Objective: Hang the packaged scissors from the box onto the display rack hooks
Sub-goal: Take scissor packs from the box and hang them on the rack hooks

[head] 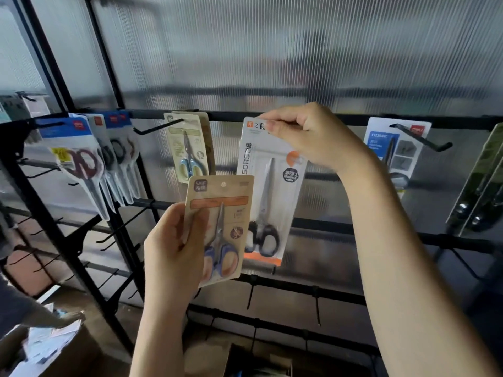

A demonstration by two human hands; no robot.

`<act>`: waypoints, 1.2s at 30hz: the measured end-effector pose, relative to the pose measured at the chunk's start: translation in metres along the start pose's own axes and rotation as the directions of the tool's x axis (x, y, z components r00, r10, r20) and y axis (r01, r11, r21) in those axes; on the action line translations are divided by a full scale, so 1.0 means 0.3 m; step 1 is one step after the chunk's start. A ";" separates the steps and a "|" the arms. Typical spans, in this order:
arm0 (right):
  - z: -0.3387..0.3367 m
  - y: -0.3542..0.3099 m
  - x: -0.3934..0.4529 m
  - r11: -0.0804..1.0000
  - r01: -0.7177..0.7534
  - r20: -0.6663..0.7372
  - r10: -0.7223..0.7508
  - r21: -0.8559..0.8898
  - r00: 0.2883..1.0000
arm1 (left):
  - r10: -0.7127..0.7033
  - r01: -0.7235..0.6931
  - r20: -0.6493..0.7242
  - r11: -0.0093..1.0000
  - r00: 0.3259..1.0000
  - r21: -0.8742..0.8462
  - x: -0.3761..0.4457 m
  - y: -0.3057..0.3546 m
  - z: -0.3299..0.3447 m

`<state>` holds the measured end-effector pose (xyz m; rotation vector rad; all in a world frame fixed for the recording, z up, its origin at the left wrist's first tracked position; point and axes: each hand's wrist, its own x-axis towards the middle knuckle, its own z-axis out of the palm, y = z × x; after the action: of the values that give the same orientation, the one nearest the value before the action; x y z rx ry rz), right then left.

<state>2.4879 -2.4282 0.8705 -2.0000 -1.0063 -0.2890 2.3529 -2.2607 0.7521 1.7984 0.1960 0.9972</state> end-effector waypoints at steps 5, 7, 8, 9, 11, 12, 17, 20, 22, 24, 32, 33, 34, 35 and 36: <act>0.017 -0.025 0.029 0.995 -0.100 -0.060 0.099 -0.012 0.993 | 0.029 -0.029 0.029 1.000 0.999 -0.002 0.062 -0.019 -0.030; 0.019 -0.027 0.035 0.990 -0.138 -0.059 0.137 -0.017 0.989 | 0.034 -0.033 0.049 0.999 0.998 -0.013 0.080 -0.034 -0.033; 0.019 -0.025 0.038 0.990 -0.142 -0.058 0.141 -0.014 0.988 | 0.045 -0.045 0.061 0.999 0.997 -0.016 0.088 -0.040 -0.033; 0.019 -0.019 0.041 0.990 -0.140 -0.053 0.140 -0.002 0.989 | 0.058 -0.057 0.070 0.998 0.996 -0.016 0.095 -0.048 -0.033; 0.019 -0.008 0.037 0.988 -0.141 -0.039 0.144 0.054 0.989 | 0.067 -0.066 0.079 0.998 0.995 -0.020 0.105 -0.058 -0.030; 0.018 -0.003 0.032 0.987 -0.143 -0.039 0.146 0.069 0.989 | 0.072 -0.070 0.081 0.997 0.994 -0.024 0.109 -0.061 -0.029; 0.009 0.026 -0.013 0.989 -0.138 -0.134 0.145 0.061 0.980 | 0.099 -0.095 0.100 0.995 0.990 -0.042 0.129 -0.071 -0.024; 0.029 0.048 -0.053 0.988 -0.147 -0.214 0.154 0.051 0.965 | 0.099 -0.089 0.125 0.992 0.987 -0.084 0.137 -0.074 -0.012; 0.055 0.066 -0.064 0.987 -0.154 -0.269 0.159 0.040 0.950 | 0.105 -0.091 0.142 0.991 0.984 -0.101 0.142 -0.077 0.000; 0.078 0.082 -0.058 0.986 -0.164 -0.326 0.157 0.005 0.932 | 0.113 -0.097 0.147 0.989 0.983 -0.110 0.149 -0.082 0.012; 0.131 0.156 0.008 0.973 -0.222 -0.499 0.158 -0.070 0.852 | 0.165 -0.146 0.143 0.981 0.976 -0.130 0.192 -0.090 -0.017; 0.141 0.167 0.019 0.970 -0.232 -0.525 0.163 -0.068 0.836 | 0.150 -0.132 0.136 0.983 0.979 -0.131 0.201 -0.093 -0.026; 0.153 0.174 0.028 0.969 -0.241 -0.547 0.170 -0.060 0.819 | 0.138 -0.122 0.126 0.984 0.982 -0.129 0.212 -0.096 -0.035; 0.165 0.182 0.038 0.968 -0.247 -0.573 0.174 -0.050 0.801 | 0.132 -0.118 0.115 0.985 0.985 -0.122 0.223 -0.101 -0.045; 0.178 0.190 0.048 0.966 -0.254 -0.604 0.177 -0.044 0.777 | 0.130 -0.118 0.105 0.986 0.986 -0.114 0.236 -0.107 -0.055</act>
<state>2.5311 -2.3965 0.8118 -1.9148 -0.3546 -0.8147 2.3965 -2.1956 0.7654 1.7791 -0.0397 0.9720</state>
